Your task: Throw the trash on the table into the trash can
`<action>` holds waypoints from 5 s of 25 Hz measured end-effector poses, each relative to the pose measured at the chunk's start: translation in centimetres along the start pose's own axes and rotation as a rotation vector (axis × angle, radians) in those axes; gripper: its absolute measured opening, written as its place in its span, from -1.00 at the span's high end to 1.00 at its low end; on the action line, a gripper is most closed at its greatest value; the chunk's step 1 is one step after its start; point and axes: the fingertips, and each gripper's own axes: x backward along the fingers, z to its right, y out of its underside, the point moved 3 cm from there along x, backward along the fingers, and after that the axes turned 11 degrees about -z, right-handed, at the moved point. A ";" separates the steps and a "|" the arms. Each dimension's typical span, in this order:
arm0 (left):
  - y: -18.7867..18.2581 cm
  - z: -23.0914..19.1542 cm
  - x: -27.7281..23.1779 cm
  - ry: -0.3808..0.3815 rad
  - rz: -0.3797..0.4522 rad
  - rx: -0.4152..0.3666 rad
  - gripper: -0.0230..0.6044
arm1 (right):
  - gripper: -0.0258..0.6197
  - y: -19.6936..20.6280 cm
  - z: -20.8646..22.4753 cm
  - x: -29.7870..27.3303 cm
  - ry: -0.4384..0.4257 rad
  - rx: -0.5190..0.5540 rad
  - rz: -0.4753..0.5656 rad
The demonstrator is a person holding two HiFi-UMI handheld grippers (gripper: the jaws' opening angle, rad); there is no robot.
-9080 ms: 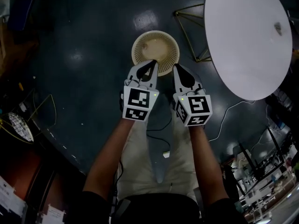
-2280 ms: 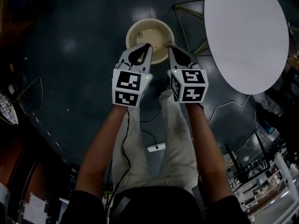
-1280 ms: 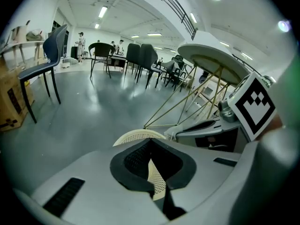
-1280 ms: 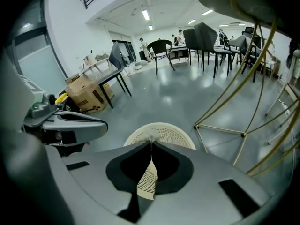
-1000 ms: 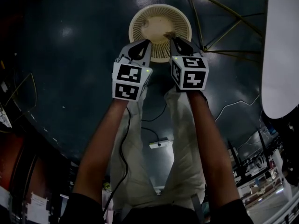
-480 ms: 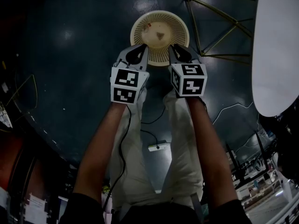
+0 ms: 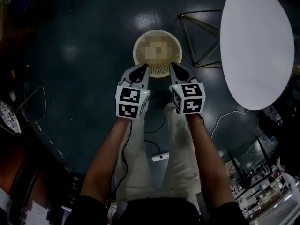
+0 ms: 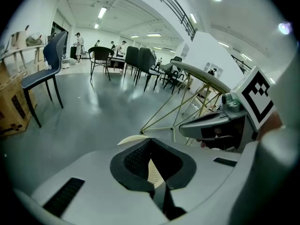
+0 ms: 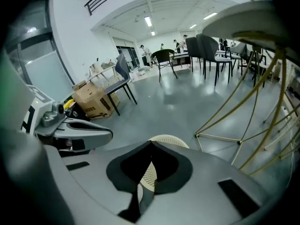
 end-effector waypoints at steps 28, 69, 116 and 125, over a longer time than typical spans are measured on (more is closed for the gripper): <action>-20.4 21.5 27.0 0.007 0.330 -0.128 0.88 | 0.86 -12.6 -4.0 36.7 -0.082 0.072 0.344; -22.2 38.5 47.9 -0.112 0.655 -0.211 0.88 | 0.86 -10.7 -5.6 63.3 -0.085 0.192 0.672; 0.5 49.3 70.1 -0.055 0.838 -0.348 0.88 | 0.86 10.5 -26.7 79.4 -0.065 0.309 0.836; 0.6 52.8 70.3 -0.066 0.843 -0.346 0.88 | 0.86 11.8 -25.8 82.3 -0.083 0.345 0.843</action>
